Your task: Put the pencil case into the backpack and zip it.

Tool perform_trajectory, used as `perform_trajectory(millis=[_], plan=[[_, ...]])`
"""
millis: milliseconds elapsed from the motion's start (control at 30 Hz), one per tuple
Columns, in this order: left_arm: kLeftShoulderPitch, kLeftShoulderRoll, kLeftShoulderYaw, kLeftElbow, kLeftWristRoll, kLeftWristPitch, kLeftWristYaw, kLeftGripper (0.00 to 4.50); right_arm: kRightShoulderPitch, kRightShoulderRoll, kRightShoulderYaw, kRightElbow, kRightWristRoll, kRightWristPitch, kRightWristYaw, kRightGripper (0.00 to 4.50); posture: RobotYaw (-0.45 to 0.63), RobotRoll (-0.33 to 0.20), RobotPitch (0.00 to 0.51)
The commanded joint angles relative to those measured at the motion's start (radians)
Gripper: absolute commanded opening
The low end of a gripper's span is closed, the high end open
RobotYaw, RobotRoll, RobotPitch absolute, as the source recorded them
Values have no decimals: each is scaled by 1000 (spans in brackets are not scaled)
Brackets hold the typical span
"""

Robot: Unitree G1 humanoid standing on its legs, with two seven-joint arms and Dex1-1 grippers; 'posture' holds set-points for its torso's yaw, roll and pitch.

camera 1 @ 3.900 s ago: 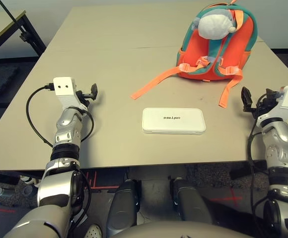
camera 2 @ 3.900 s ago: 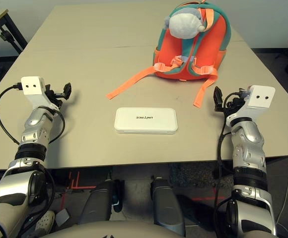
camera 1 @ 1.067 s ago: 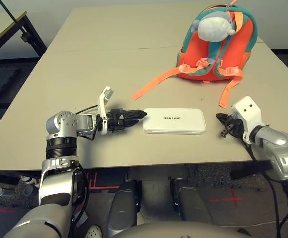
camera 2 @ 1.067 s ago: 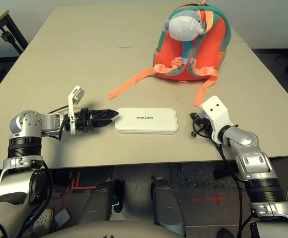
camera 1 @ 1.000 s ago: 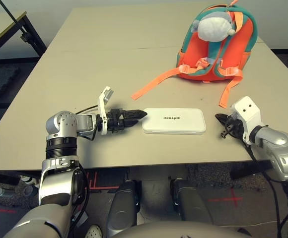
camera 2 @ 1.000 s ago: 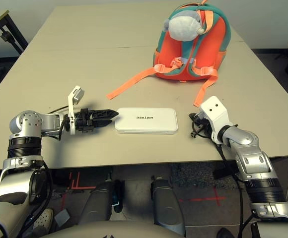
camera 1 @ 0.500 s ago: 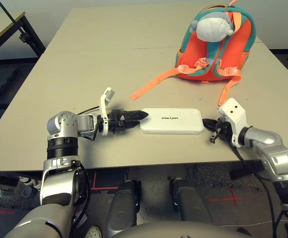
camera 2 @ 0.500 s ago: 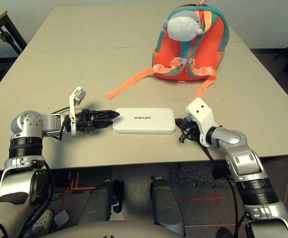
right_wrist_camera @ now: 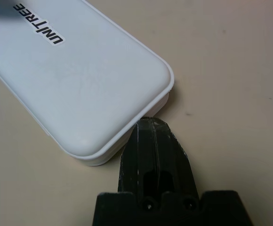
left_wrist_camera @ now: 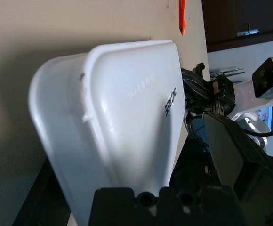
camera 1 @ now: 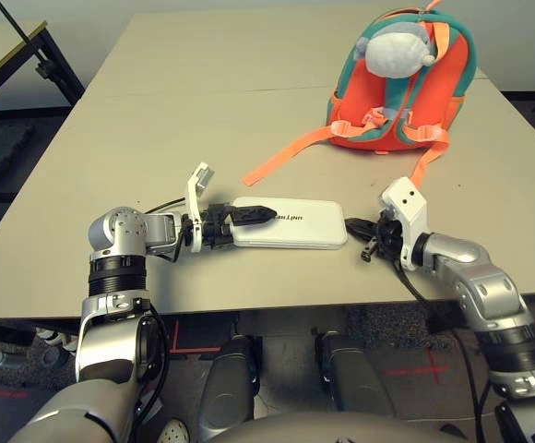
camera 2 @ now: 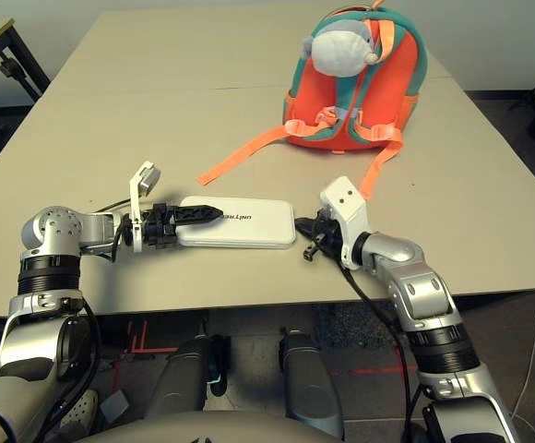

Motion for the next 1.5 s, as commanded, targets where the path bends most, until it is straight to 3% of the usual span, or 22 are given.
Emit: perform_trajectory(millis=[33, 200, 300, 567, 833, 967, 1000, 1267, 1500], plan=[[9, -10, 4, 27, 26, -23, 27, 3904, -10, 3, 14, -3, 3, -13, -1, 0, -123, 0, 142], [1, -11, 19, 35, 24, -51, 32, 2079, -12, 0, 15, 10, -5, -24, -4, 0, -121, 0, 142], [-8, -13, 30, 33, 20, -66, 36, 1470, -12, -1, 17, 17, -10, -32, -3, 0, -118, 0, 142], [-42, -16, 76, 7, 24, -207, 55, 1445, -22, -5, 16, 57, -41, -73, -20, 0, -115, 0, 142], [-138, -14, 167, 3, 36, -463, 166, 1327, -49, 29, -30, 103, -46, -99, -108, 2831, -108, 0, 142], [-178, -9, 185, -1, 56, -575, 210, 1327, -94, 113, -148, 107, 50, -41, -205, 4327, -107, 0, 144], [-185, -7, 185, 0, 64, -603, 223, 1326, -110, 135, -182, 103, 83, -22, -226, 4500, -108, 0, 144], [-208, -8, 177, 46, 126, -800, 282, 1326, -217, 220, -382, 85, 254, 55, -386, 4500, -116, 0, 144], [-210, -18, 163, 76, 139, -857, 313, 1326, -301, 198, -423, 121, 241, 3, -476, 4500, -123, 0, 138]])
